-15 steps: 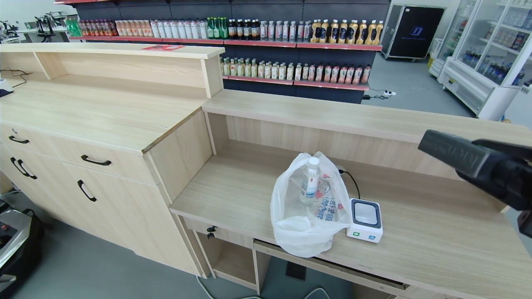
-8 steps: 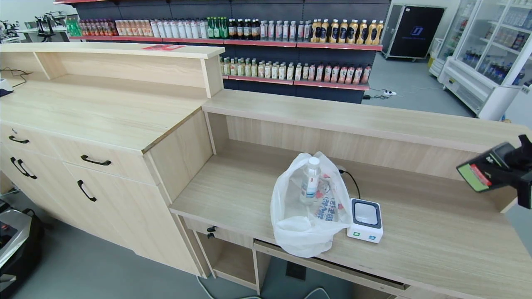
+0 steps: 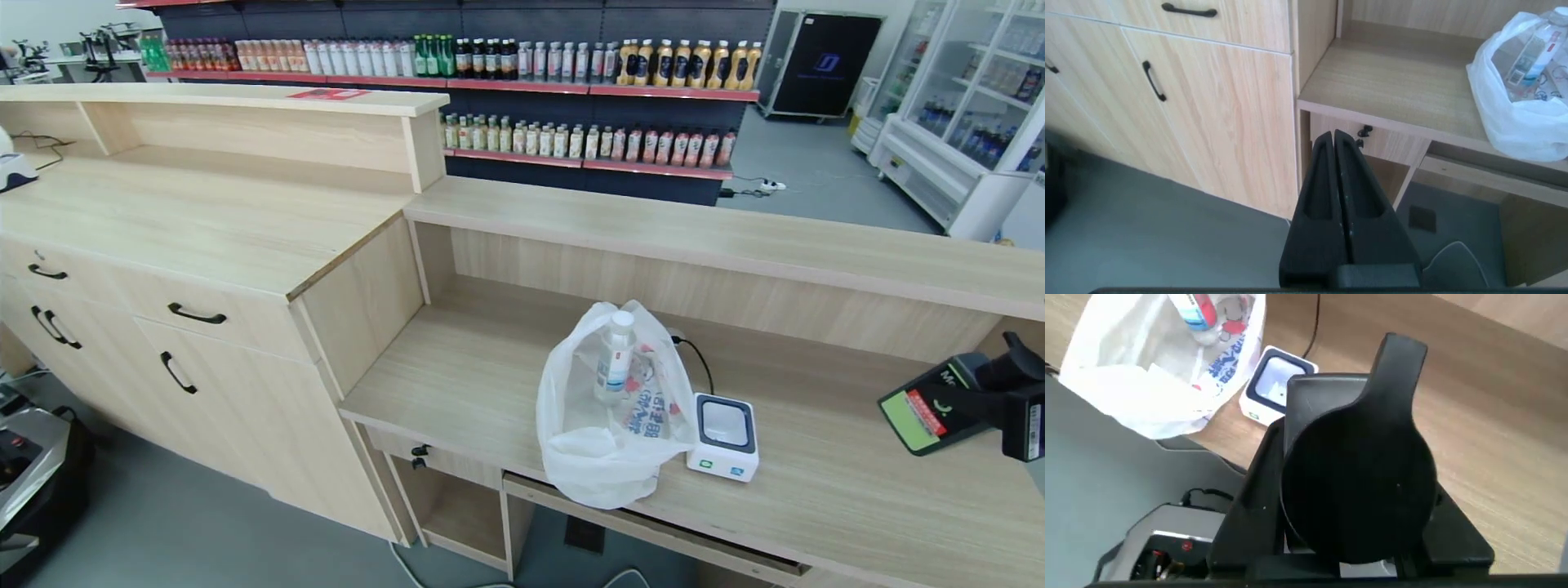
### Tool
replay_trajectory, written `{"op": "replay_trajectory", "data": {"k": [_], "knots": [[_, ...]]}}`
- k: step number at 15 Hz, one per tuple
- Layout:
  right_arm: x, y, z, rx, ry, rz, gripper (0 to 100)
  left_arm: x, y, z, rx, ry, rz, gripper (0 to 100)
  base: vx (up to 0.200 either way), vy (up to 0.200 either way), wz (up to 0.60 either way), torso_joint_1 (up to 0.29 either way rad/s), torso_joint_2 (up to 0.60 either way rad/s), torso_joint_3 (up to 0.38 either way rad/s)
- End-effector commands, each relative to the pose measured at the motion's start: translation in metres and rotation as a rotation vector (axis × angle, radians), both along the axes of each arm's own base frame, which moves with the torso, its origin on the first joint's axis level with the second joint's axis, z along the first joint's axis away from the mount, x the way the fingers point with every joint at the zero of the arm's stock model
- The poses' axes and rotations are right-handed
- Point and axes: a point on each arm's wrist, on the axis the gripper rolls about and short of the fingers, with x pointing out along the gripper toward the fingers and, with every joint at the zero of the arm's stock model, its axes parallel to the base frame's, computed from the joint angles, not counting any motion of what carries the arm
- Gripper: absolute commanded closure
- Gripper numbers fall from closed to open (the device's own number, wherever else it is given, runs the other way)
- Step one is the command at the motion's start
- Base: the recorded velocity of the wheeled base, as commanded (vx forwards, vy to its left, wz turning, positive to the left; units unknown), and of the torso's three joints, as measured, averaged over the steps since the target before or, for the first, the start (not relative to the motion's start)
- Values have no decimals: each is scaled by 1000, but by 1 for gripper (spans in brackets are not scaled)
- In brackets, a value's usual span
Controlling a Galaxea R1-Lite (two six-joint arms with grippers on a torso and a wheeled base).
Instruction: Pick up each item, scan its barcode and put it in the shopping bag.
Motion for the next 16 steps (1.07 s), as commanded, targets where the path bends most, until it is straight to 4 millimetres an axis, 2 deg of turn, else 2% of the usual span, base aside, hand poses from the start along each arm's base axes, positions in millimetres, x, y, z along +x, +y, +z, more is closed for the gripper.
{"op": "replay_trajectory", "data": {"k": [1,2,4,8,10,14,16], "knots": [[13,3,-5,65,26,30,100,0,0,0,0,0,2,100,0,0,600,2,2,2],[28,5,-8,214,72,13,100,0,0,0,0,0,1,100,0,0,0,0,0,0],[46,-4,-19,364,152,-79,100,0,0,0,0,0,1,100,0,0,0,0,0,0],[80,-31,-47,457,259,-179,100,0,0,0,0,0,2,100,0,0,0,0,0,0],[97,-49,-69,509,318,-186,100,0,0,0,0,0,2,100,0,0,0,0,0,0],[112,-65,-96,535,334,-34,100,0,0,0,0,0,1,100,0,0,0,0,0,0],[119,-72,-102,525,327,-4,100,0,0,0,0,0,1,100,0,0,0,0,0,0]]}}
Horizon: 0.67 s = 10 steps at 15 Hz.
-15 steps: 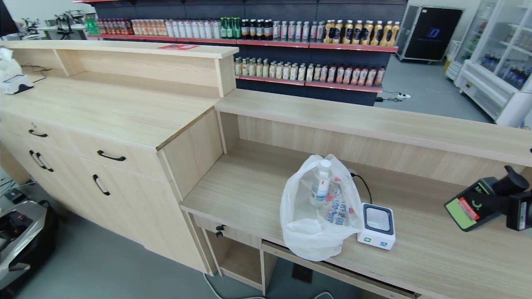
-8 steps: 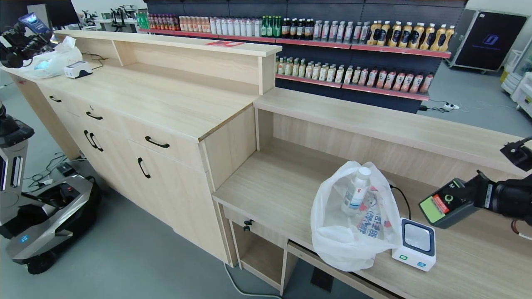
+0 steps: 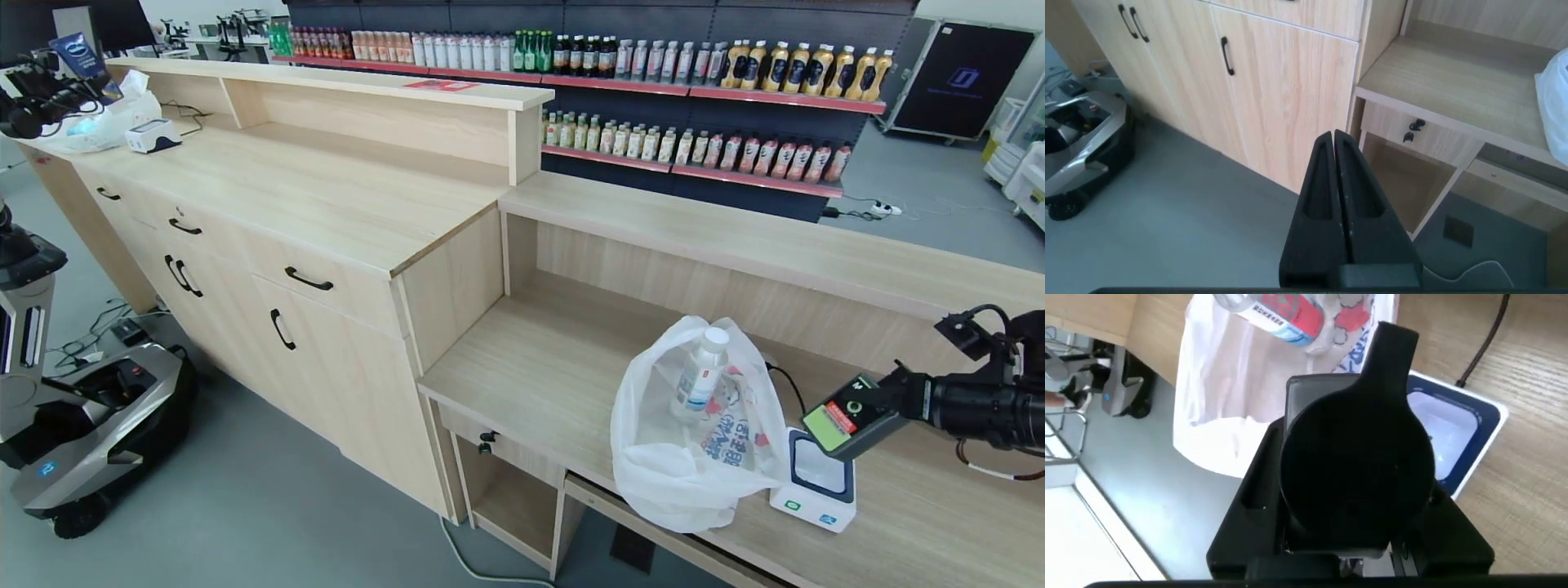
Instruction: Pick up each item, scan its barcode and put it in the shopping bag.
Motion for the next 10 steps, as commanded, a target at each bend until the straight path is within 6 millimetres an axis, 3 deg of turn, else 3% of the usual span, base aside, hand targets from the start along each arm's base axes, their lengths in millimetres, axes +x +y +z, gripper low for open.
{"op": "replay_trajectory", "data": {"k": [1,10], "knots": [[9,-7,-17,26,25,22,100,0,0,0,0,0,0,100,0,0,0,0,0,0],[22,-11,-52,-41,-89,216,100,0,0,0,0,0,1,100,0,0,0,0,0,0]]}}
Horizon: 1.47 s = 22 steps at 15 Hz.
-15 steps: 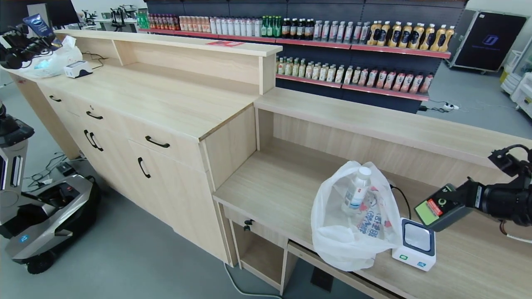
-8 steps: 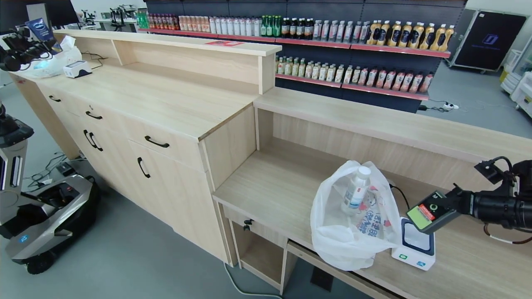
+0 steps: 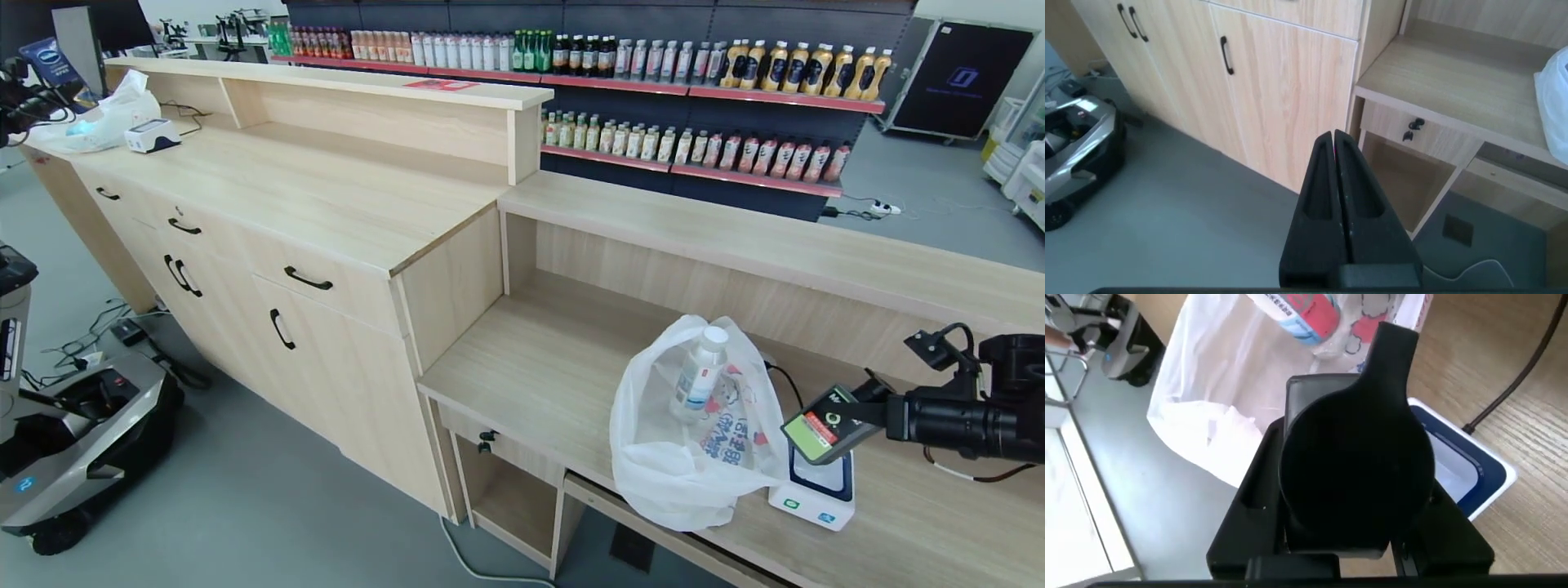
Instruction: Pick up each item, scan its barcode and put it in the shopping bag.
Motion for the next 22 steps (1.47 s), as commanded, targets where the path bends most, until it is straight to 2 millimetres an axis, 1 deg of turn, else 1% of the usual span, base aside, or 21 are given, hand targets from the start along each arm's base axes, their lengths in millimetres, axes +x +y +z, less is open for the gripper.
{"op": "replay_trajectory", "data": {"k": [1,6,10,16,17,22], "knots": [[1,0,-14,0,24,18,100,0,0,0,0,0,1,100,0,0,0,0,0,0],[6,-2,-20,-20,20,26,100,0,0,0,0,0,1,100,0,0,0,0,0,0],[10,-4,-22,-37,20,13,100,0,0,0,0,0,1,100,0,0,0,0,0,0],[9,-5,-22,-39,26,3,100,0,0,0,0,0,0,100,0,0,0,0,0,0],[9,-6,-22,-60,35,-18,100,0,0,0,0,0,0,100,0,0,0,0,0,0],[6,-7,-19,-64,39,-35,100,0,0,0,0,0,1,100,0,0,0,0,0,0]]}}
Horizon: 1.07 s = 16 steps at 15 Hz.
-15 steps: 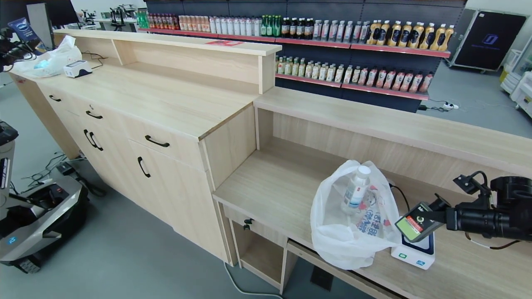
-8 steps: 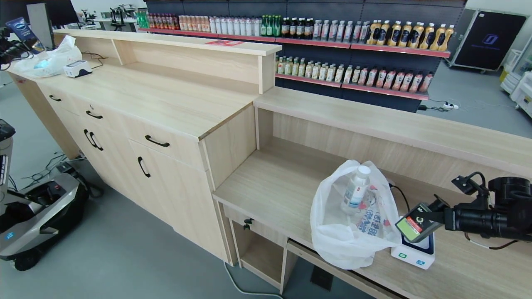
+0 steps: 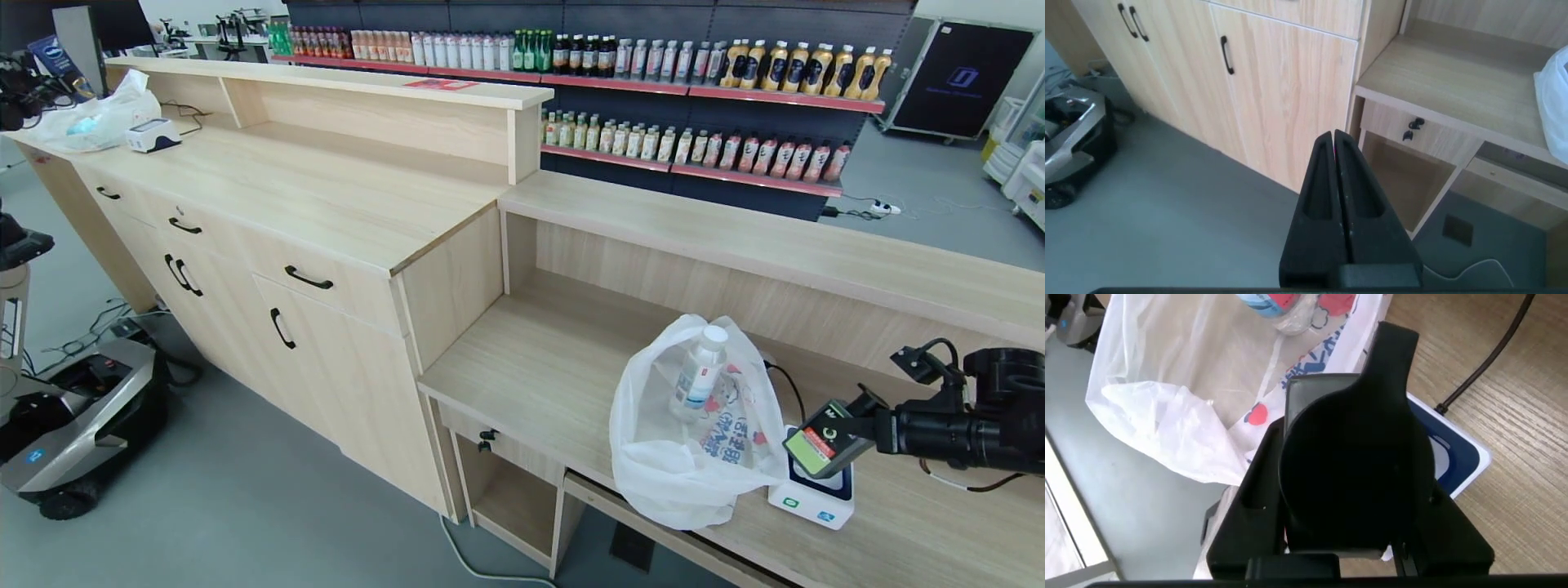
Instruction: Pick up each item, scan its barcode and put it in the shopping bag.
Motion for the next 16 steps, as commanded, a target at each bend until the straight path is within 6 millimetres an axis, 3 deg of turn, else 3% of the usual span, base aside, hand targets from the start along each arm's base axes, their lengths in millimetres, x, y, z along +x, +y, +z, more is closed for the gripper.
{"op": "replay_trajectory", "data": {"k": [1,12,14,15,16], "knots": [[-1,0,3,0,-5,-3,100,0,0,0,0,0,0,100,0,0,0,0,0,0],[-7,-2,7,10,-3,-15,100,0,0,0,0,0,0,100,0,0,0,0,0,0],[-8,-2,14,-10,-30,-14,100,0,0,0,0,0,0,100,0,0,0,0,0,0],[-8,1,36,-74,-121,10,100,0,0,0,0,0,0,100,0,0,0,0,0,0],[-10,2,41,-88,-142,14,100,0,0,0,0,0,1,100,0,0,0,0,0,0]]}}
